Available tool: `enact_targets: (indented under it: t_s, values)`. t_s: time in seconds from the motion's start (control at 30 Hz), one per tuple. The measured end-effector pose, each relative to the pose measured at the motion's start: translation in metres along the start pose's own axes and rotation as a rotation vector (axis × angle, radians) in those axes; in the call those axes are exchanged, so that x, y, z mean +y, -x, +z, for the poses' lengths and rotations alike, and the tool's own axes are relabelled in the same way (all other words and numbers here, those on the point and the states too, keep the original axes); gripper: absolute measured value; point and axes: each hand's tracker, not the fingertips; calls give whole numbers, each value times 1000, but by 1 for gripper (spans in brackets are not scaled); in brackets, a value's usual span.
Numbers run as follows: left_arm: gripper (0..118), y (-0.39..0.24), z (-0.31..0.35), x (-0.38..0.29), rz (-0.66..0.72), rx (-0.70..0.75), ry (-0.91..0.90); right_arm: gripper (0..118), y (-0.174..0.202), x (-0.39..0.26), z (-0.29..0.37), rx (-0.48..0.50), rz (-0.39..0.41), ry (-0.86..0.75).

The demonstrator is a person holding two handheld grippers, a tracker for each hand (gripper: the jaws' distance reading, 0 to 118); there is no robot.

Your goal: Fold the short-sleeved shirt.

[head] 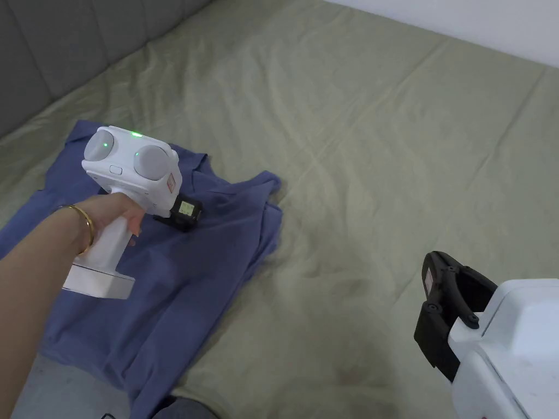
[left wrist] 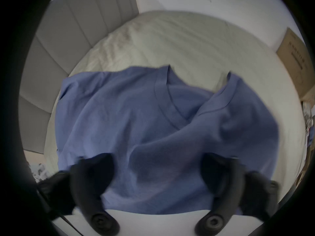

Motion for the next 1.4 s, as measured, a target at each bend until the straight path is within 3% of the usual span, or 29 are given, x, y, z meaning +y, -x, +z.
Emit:
enact_targets:
  t_s: [0.03, 0.1, 0.2, 0.33, 0.6, 0.73, 1.03, 1.4]
  values:
    - [62, 0, -4, 2, 16, -18, 10, 0, -2, -2, -1, -4, -6, 7]
    - [40, 3, -2, 1, 123, -111, 13, 0, -4, -4, -2, -6, -16, 16]
    - [0, 5, -4, 2, 171, -70, 9, 0, -6, -7, 0, -8, -8, 24]
    - [0, 9, 5, -2, 226, -54, -12, 0, -9, -8, 10, -10, -10, 24]
    - [0, 42, 93, -47, 475, -142, -366, 0, -15, -3, 39, -13, -20, 3]
    - [0, 60, 152, -77, 535, -171, -474, 0, -13, 0, 61, -13, -18, -32]
    - [0, 63, 292, -116, 488, -218, -787, 0, -12, 2, 117, -16, -19, -105]
    - [0, -6, 501, -61, 241, -372, -1193, 0, -52, 7, 183, -154, -50, -213]
